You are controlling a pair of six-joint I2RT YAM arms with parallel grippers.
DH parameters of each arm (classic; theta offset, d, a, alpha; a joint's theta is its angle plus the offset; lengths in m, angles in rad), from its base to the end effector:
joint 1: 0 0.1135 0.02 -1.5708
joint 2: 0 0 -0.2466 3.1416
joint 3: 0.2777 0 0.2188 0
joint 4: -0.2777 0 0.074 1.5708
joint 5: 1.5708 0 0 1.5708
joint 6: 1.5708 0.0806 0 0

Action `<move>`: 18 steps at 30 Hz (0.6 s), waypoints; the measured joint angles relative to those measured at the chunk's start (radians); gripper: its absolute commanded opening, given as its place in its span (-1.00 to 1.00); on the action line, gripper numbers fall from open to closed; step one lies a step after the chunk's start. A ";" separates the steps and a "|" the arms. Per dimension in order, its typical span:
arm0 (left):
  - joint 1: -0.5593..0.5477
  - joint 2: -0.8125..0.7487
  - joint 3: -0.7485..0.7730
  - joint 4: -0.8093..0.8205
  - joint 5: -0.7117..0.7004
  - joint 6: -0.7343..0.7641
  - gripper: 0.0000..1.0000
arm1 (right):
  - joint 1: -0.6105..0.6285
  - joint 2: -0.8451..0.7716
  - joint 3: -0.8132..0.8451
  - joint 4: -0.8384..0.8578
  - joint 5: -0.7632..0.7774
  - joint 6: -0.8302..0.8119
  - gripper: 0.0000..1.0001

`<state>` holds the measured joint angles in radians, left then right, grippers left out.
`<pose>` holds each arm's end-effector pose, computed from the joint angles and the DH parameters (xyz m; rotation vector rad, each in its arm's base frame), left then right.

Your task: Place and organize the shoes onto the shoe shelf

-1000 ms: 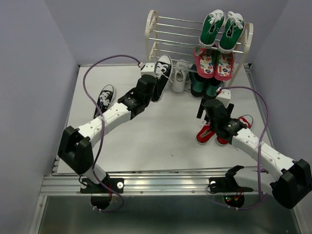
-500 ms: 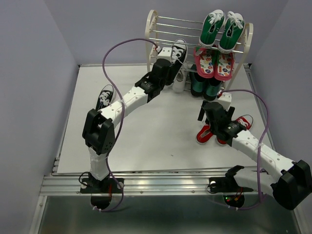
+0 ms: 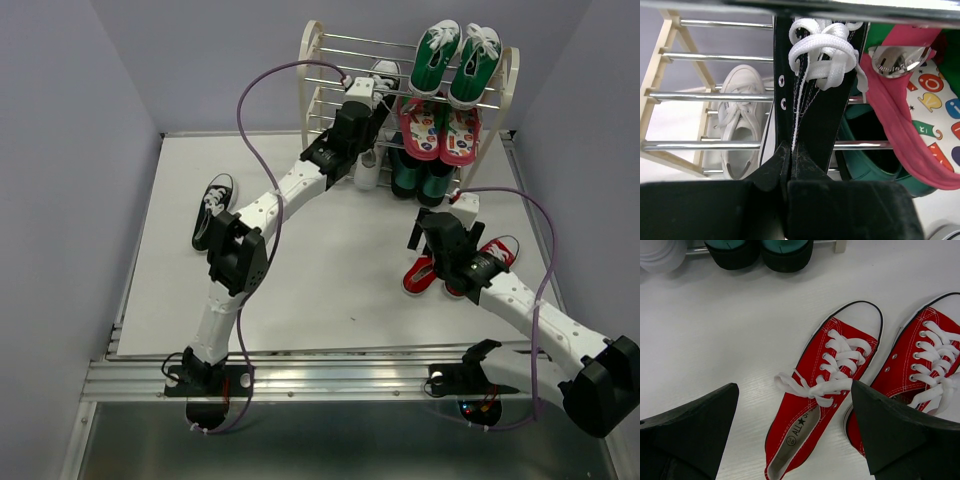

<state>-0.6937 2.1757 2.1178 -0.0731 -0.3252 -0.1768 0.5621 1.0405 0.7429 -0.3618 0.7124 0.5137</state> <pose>0.4185 -0.3145 0.3444 0.1971 1.6975 -0.3738 0.2148 0.0731 0.2392 0.3198 2.0307 -0.1384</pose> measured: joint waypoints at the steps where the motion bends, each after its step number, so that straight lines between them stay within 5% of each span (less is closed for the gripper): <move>1: 0.000 0.015 0.026 -0.003 -0.001 0.000 -1.00 | 0.000 -0.006 -0.002 0.000 0.000 0.001 1.00; 18: 0.002 0.098 0.123 -0.008 -0.002 -0.031 -1.00 | 0.000 -0.016 -0.005 0.000 0.005 0.003 1.00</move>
<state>-0.6918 2.2742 2.2410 -0.0807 -0.3271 -0.2073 0.5621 1.0248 0.7376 -0.3622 0.7170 0.5163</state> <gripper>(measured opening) 0.067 0.997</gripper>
